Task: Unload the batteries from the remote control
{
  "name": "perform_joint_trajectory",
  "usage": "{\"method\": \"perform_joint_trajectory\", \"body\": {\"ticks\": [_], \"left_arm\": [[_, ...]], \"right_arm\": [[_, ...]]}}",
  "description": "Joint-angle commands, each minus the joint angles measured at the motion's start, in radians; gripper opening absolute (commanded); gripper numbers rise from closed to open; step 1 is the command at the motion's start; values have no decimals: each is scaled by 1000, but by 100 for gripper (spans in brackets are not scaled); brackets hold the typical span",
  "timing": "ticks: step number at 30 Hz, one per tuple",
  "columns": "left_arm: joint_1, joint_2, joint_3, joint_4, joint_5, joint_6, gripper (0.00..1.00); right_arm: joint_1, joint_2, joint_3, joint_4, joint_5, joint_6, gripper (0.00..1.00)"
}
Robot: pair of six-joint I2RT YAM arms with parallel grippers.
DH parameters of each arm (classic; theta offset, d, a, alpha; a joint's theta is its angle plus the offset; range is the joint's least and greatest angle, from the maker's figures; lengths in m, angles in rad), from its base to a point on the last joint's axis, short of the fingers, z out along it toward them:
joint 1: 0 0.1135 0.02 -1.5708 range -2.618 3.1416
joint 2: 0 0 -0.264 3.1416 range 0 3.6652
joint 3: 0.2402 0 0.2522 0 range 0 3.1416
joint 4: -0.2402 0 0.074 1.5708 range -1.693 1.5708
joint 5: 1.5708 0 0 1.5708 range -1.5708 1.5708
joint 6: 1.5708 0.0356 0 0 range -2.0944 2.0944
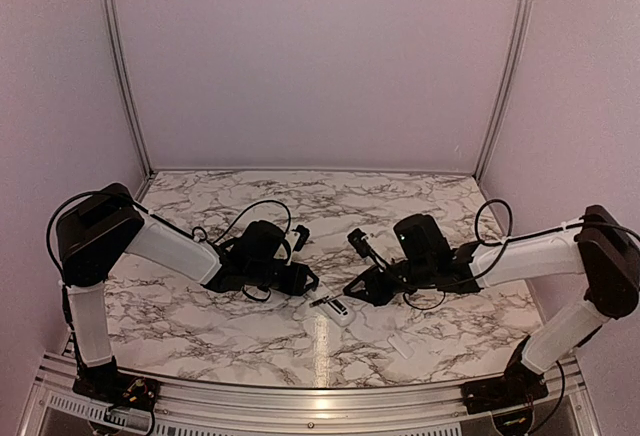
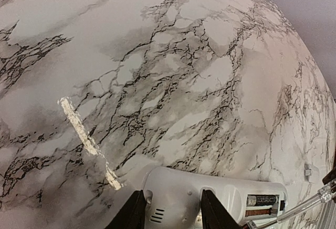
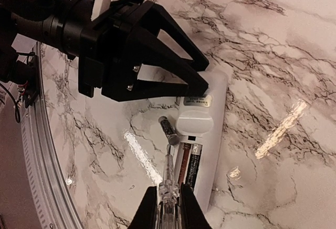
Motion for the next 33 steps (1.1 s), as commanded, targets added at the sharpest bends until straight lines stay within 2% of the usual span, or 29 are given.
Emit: {"method": "perform_joint_trajectory", "body": {"ticks": [1, 15, 24, 33], "left_arm": [[-21, 2, 1, -47, 37, 11, 38], [-20, 4, 4, -54, 19, 1, 39], [-21, -42, -30, -64, -54, -62, 39], [-23, -107, -77, -35, -68, -99, 40]], "right_arm": [[4, 25, 47, 9, 3, 0, 0], [24, -13, 24, -21, -13, 28, 0], [137, -95, -14, -159, 225, 125, 0], [145, -146, -81, -161, 356, 184, 0]]}}
